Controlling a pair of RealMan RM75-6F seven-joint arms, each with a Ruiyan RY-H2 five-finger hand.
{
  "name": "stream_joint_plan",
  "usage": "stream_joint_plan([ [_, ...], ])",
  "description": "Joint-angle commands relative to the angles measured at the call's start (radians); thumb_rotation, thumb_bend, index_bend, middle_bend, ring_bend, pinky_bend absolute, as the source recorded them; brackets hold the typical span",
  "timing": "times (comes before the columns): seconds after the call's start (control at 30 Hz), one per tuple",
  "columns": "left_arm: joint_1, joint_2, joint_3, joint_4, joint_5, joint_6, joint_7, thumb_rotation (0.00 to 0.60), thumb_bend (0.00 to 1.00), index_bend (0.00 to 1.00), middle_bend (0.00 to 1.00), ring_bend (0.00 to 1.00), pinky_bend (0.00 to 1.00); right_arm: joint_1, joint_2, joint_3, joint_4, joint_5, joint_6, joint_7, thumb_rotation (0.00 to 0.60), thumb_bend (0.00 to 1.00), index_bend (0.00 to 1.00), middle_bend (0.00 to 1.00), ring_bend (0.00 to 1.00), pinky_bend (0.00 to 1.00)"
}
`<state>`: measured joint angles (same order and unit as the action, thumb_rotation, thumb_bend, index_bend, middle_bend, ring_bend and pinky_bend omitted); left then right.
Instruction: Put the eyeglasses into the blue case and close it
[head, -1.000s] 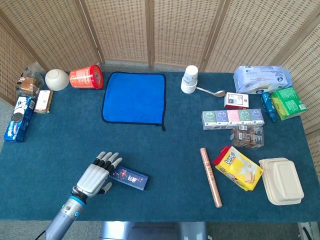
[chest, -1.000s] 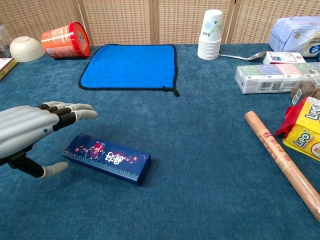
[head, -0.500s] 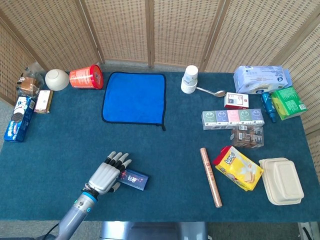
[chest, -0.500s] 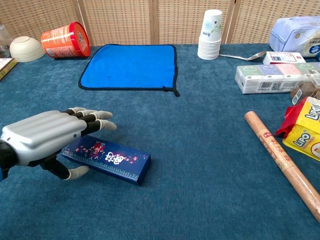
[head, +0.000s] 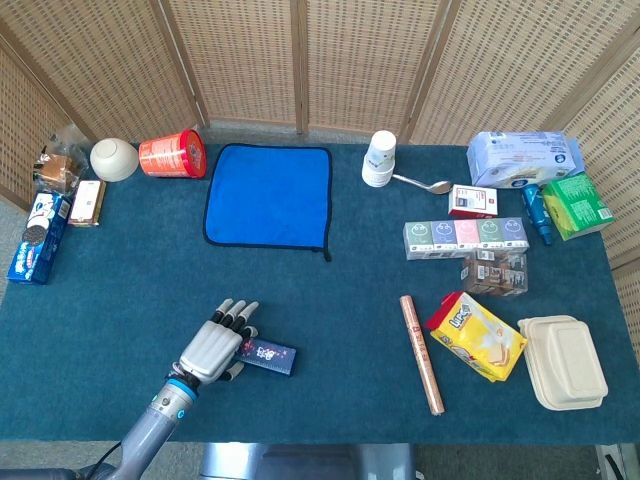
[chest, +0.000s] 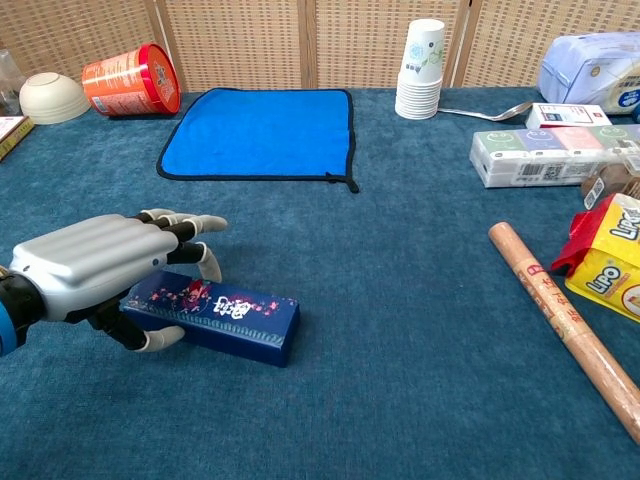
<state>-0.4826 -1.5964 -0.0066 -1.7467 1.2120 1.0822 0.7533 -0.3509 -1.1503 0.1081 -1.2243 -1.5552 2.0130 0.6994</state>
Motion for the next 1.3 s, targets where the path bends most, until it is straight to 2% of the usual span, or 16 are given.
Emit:
stream_joint_plan([
  [0.03,0.003,0.009,0.005,-0.01,0.002,0.012,-0.005,0.53,0.31,0.49,0.0,0.0,0.0,0.002,0.0,0.0,-0.001,-0.002,-0.002,-0.003,0.6,0.31,0.0,0.01,0.0,0.16],
  [0.37,0.027,0.011,0.015,-0.004,0.015,0.066,-0.045,0.532,0.31,0.48,0.0,0.0,0.0,0.013,0.003,0.0,-0.008,-0.013,-0.007,-0.016,0.6,0.31,0.0,0.01,0.0,0.16],
  [0.9,0.001,-0.028,-0.075,0.117,-0.062,0.06,-0.135,0.535,0.31,0.42,0.0,0.0,0.0,0.014,0.017,-0.003,-0.041,-0.022,0.0,-0.05,0.6,0.31,0.0,0.01,0.0,0.16],
  [0.97,0.001,-0.025,-0.074,0.117,-0.066,0.057,-0.141,0.535,0.31,0.35,0.0,0.0,0.0,0.015,0.018,-0.004,-0.044,-0.023,-0.001,-0.053,0.6,0.31,0.0,0.01,0.0,0.16],
  [1.03,-0.001,-0.016,-0.069,0.112,-0.07,0.05,-0.145,0.533,0.31,0.19,0.0,0.0,0.0,0.017,0.02,-0.004,-0.051,-0.026,-0.001,-0.061,0.6,0.31,0.0,0.01,0.0,0.16],
  [1.1,0.0,-0.009,-0.064,0.107,-0.069,0.047,-0.15,0.533,0.31,0.08,0.0,0.0,0.0,0.019,0.022,-0.005,-0.055,-0.028,-0.002,-0.065,0.6,0.31,0.0,0.01,0.0,0.16],
  [1.2,0.001,0.006,-0.056,0.092,-0.07,0.042,-0.155,0.541,0.31,0.02,0.0,0.0,0.0,0.022,0.024,-0.005,-0.064,-0.031,-0.003,-0.074,0.6,0.31,0.0,0.01,0.0,0.16],
  [1.3,0.005,0.018,-0.05,0.078,-0.063,0.048,-0.164,0.533,0.31,0.0,0.0,0.0,0.0,0.025,0.026,-0.006,-0.07,-0.034,-0.007,-0.081,0.6,0.31,0.0,0.0,0.0,0.16],
])
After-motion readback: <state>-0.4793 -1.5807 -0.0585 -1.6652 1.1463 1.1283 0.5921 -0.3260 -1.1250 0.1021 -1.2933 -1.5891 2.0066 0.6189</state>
